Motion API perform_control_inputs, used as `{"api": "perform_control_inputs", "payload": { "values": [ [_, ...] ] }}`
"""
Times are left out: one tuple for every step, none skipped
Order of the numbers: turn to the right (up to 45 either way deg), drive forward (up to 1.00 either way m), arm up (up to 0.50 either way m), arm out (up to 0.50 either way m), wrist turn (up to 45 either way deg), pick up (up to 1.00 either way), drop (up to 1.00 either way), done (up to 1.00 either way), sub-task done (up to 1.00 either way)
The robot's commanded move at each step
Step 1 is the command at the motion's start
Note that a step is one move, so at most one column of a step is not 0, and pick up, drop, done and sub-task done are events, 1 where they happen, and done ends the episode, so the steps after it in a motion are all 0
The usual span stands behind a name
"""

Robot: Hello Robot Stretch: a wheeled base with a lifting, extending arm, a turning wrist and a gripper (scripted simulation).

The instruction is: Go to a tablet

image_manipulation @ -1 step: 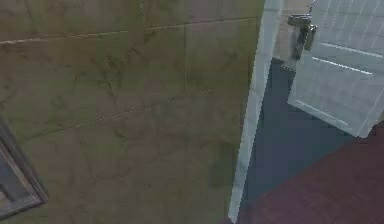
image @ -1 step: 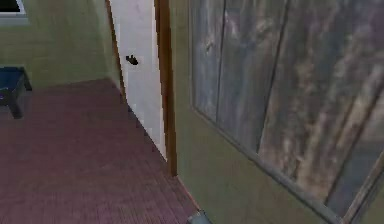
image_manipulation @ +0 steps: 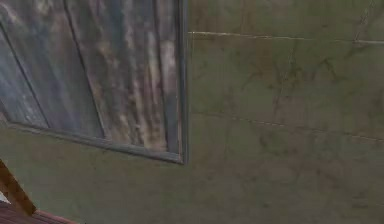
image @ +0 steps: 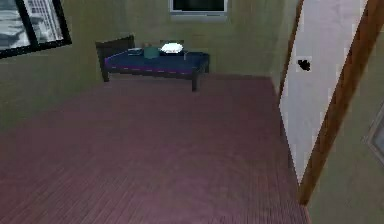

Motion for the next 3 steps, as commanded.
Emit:
{"api": "perform_control_inputs", "payload": {
  "values": [
    [-45.0,0.00,0.00,0.00,0.0,0.00,0.00,0.00,0.00],
    [-36.0,0.00,0.00,0.00,0.0,0.00,0.00,0.00,0.00],
    [0.0,0.05,0.00,0.00,0.0,0.00,0.00,0.00,0.00]
  ]
}}
